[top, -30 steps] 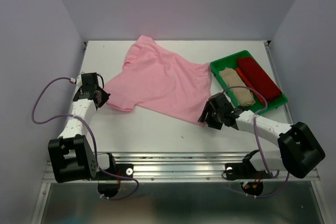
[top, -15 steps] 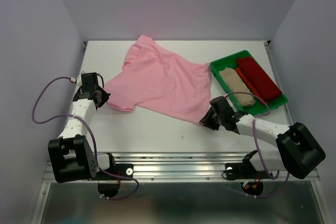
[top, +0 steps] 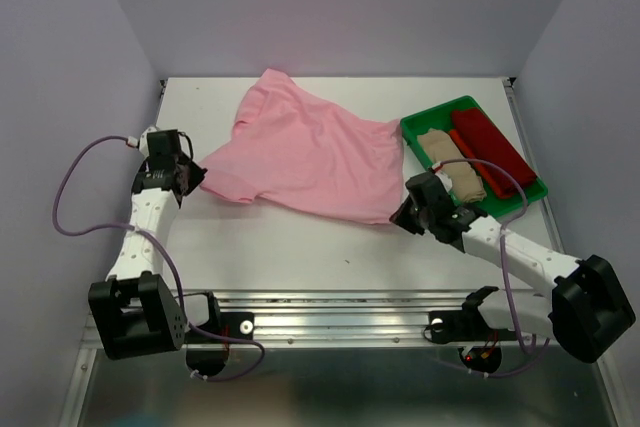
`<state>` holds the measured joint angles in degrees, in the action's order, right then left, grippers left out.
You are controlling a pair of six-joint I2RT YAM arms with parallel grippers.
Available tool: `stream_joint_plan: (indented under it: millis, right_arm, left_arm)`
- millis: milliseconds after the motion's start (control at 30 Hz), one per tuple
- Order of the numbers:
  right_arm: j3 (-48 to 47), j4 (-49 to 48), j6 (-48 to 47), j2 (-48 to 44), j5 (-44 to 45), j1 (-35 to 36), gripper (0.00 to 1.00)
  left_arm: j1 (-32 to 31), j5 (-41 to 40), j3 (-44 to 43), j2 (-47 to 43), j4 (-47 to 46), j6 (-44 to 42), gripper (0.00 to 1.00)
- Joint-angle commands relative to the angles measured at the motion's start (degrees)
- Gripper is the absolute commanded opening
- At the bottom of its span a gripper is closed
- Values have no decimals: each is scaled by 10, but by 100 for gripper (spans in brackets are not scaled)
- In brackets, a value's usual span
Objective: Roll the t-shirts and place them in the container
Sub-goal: Flatten out the T-shirt at the center of the board.
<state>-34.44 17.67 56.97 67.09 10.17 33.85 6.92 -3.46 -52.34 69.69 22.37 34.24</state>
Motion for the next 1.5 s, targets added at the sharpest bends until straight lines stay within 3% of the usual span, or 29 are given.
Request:
stream_joint_plan:
  millis: [0,233,300,500,600,833,1233,1367,1467]
  right_arm:
    - [-48,47,-40,-13,37,5,1]
    - [-12,68,-22,-17,8,5,1]
    - [-2,76,-17,-27,6,5,5]
    - [-9,99,-4,-42,9,5,52]
    - [-10,101,17,-42,-3,5,60]
    - [67,23,104,-62,-50,5,61]
    - [79,-52,111,3,-3,5,55]
    - [75,-77,104,23,21,5,44]
    - [65,-82,99,35,29,5,28]
  left_arm:
    - [-1,9,-28,-48,27,-15,0]
    - [-9,65,49,-101,54,-3,0]
    - [-14,72,71,-122,66,4,0]
    - [-17,72,79,-146,79,7,0]
    - [-18,70,65,-142,82,6,0]
    - [-18,65,59,-141,80,2,0]
    - [-18,63,51,-135,78,0,0]
    - [-19,62,50,-133,78,0,0]
    - [-19,58,47,-134,80,0,0]
